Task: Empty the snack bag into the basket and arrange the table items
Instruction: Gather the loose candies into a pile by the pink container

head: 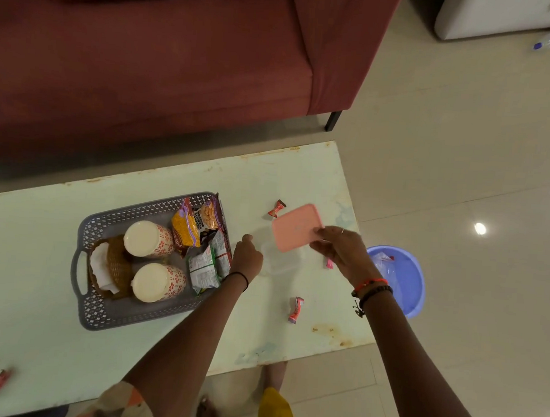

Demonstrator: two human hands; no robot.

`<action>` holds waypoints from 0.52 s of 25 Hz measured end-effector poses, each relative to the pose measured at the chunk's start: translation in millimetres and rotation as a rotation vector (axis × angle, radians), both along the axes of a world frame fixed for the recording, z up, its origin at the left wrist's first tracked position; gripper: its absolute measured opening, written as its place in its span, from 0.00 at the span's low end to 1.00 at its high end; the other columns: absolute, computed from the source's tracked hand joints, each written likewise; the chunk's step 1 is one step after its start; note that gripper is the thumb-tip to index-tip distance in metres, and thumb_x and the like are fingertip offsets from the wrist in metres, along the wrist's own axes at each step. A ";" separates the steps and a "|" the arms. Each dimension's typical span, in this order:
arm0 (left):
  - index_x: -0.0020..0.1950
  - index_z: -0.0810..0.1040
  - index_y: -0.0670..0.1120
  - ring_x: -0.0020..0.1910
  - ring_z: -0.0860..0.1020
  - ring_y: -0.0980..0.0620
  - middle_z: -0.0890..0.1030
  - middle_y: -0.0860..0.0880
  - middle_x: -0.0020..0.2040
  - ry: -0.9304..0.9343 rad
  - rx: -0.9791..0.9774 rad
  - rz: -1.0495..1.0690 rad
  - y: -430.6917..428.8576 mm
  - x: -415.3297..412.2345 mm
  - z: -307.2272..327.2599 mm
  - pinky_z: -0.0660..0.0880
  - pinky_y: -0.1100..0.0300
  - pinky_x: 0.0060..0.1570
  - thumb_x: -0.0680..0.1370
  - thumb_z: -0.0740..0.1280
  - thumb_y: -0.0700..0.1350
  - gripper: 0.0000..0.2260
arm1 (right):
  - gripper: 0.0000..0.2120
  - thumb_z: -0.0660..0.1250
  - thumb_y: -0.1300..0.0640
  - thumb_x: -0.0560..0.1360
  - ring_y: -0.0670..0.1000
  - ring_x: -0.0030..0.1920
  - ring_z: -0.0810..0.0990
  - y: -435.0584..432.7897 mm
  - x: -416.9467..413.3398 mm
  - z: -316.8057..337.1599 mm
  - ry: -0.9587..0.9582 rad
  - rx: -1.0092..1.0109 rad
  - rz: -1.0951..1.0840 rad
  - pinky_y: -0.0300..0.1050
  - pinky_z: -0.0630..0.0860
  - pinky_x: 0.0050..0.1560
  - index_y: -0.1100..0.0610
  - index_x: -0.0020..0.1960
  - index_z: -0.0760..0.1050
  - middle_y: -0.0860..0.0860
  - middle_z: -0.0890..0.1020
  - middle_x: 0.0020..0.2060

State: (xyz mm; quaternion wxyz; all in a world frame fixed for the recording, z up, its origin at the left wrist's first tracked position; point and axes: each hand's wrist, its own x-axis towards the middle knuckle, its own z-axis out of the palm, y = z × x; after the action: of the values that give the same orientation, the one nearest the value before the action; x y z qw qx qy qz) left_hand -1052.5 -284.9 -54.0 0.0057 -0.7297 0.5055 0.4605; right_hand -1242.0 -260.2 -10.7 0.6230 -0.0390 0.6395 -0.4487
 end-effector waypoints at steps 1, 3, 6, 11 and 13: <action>0.70 0.64 0.38 0.65 0.70 0.39 0.70 0.35 0.67 0.000 -0.014 -0.011 -1.5 -1.1 -0.1 0.68 0.53 0.60 0.77 0.54 0.32 0.21 | 0.02 0.69 0.67 0.73 0.52 0.35 0.79 -6.9 -4.9 0.8 0.175 -0.043 0.036 0.37 0.82 0.39 0.66 0.43 0.80 0.56 0.80 0.35; 0.70 0.64 0.38 0.64 0.71 0.38 0.69 0.35 0.66 0.005 -0.051 -0.051 -4.1 -4.1 -1.6 0.67 0.53 0.60 0.78 0.55 0.33 0.20 | 0.08 0.70 0.61 0.72 0.51 0.35 0.77 -20.8 -10.5 -3.2 0.656 -0.102 0.208 0.28 0.74 0.41 0.64 0.49 0.83 0.55 0.82 0.35; 0.70 0.64 0.38 0.63 0.72 0.38 0.67 0.36 0.67 0.018 -0.098 -0.105 -5.9 -10.5 -6.7 0.68 0.50 0.61 0.79 0.55 0.36 0.18 | 0.10 0.66 0.60 0.76 0.54 0.41 0.77 -32.2 -4.3 -21.6 1.171 -0.198 0.480 0.33 0.68 0.37 0.66 0.51 0.81 0.57 0.79 0.43; 0.69 0.65 0.38 0.64 0.71 0.39 0.67 0.37 0.67 -0.009 -0.192 -0.195 -6.1 -16.1 -24.4 0.71 0.47 0.62 0.80 0.58 0.40 0.18 | 0.05 0.60 0.67 0.77 0.58 0.49 0.75 -23.0 2.5 -70.2 1.562 -0.192 1.152 0.47 0.70 0.33 0.65 0.50 0.73 0.58 0.73 0.52; 0.69 0.66 0.38 0.65 0.70 0.39 0.68 0.38 0.67 -0.005 -0.218 -0.198 -5.3 -16.2 -29.0 0.70 0.47 0.63 0.80 0.59 0.40 0.18 | 0.06 0.62 0.70 0.75 0.57 0.49 0.75 -20.7 2.3 -78.3 1.532 -0.162 1.259 0.46 0.73 0.35 0.64 0.50 0.74 0.58 0.73 0.53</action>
State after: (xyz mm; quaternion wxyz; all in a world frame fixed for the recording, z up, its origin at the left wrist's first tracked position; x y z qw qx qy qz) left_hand -1068.7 -290.3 -83.0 -0.0269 -0.6736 0.6220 0.3983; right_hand -1239.8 -280.9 -89.1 0.1618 -0.6930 0.6993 0.0676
